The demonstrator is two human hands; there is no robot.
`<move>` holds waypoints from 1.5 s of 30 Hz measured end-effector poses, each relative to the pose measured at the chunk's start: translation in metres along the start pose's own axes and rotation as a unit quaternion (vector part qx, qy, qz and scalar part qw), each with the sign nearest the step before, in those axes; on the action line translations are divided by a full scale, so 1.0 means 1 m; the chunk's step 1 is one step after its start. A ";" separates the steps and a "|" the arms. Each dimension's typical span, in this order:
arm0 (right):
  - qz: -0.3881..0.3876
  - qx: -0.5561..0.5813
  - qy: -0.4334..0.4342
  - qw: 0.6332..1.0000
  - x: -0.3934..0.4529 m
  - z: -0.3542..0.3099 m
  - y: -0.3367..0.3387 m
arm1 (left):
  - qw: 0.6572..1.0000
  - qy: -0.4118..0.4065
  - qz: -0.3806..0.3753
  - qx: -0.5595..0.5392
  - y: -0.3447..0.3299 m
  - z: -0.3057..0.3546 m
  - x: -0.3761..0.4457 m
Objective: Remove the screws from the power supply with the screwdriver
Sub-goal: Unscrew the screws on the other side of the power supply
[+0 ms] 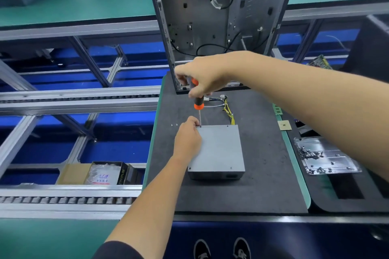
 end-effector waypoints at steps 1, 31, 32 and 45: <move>-0.003 0.013 0.017 1.000 -0.002 -0.002 0.001 | 1.000 -0.001 0.000 0.002 0.000 0.000 0.000; 0.010 0.063 -0.024 0.998 -0.007 0.007 -0.003 | 1.000 -0.019 -0.004 0.006 0.000 0.004 0.000; 0.019 0.062 -0.037 0.997 -0.007 0.010 -0.004 | 1.000 -0.020 -0.003 0.006 0.000 0.004 0.000; 0.027 0.084 -0.054 0.995 -0.010 0.017 -0.003 | 0.998 -0.052 0.010 0.031 0.006 0.020 -0.005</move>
Point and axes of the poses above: each hand's wrist, its own x-axis towards the middle knuckle, its own y-axis out of the back of the hand, z = x × y, the point moved 10 cm from there along x, towards the middle knuckle, and after that the axes turned 13 degrees about -z, right-handed, at the moved point
